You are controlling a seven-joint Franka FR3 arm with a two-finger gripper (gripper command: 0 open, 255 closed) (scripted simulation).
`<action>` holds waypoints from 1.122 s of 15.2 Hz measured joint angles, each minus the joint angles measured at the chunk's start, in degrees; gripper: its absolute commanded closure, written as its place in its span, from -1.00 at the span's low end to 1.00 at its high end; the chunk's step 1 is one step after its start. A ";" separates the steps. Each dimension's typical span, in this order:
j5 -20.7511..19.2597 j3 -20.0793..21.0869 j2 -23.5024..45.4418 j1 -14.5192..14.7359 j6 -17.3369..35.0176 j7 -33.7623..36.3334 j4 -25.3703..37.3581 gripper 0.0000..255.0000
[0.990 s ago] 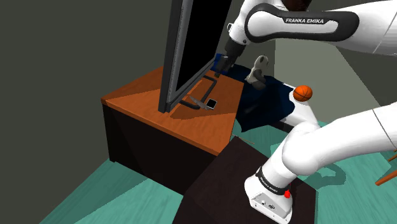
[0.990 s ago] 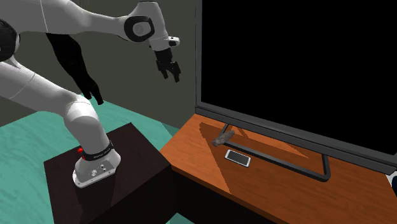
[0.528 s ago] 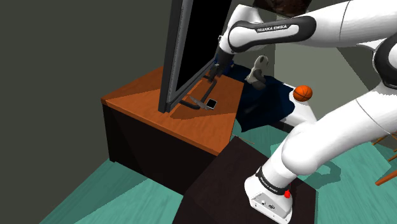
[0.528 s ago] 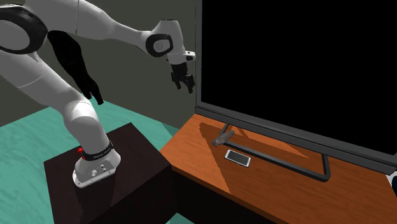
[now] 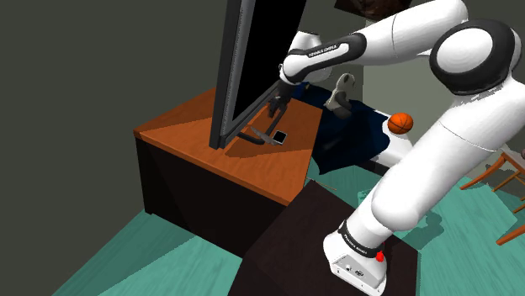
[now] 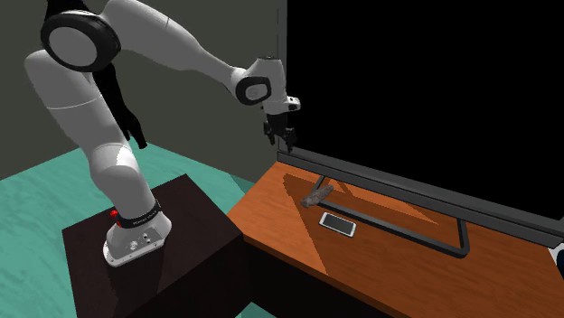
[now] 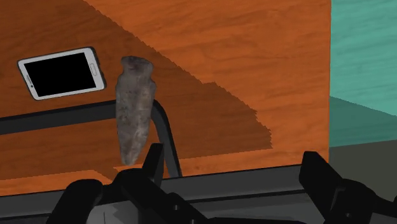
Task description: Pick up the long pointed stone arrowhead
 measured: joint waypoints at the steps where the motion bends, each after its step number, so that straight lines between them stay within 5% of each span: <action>1: 0.80 -0.27 2.35 -0.17 0.45 -0.94 1.59 -1.00; 17: 11.73 0.85 37.80 -9.27 3.84 -14.30 28.67 -1.00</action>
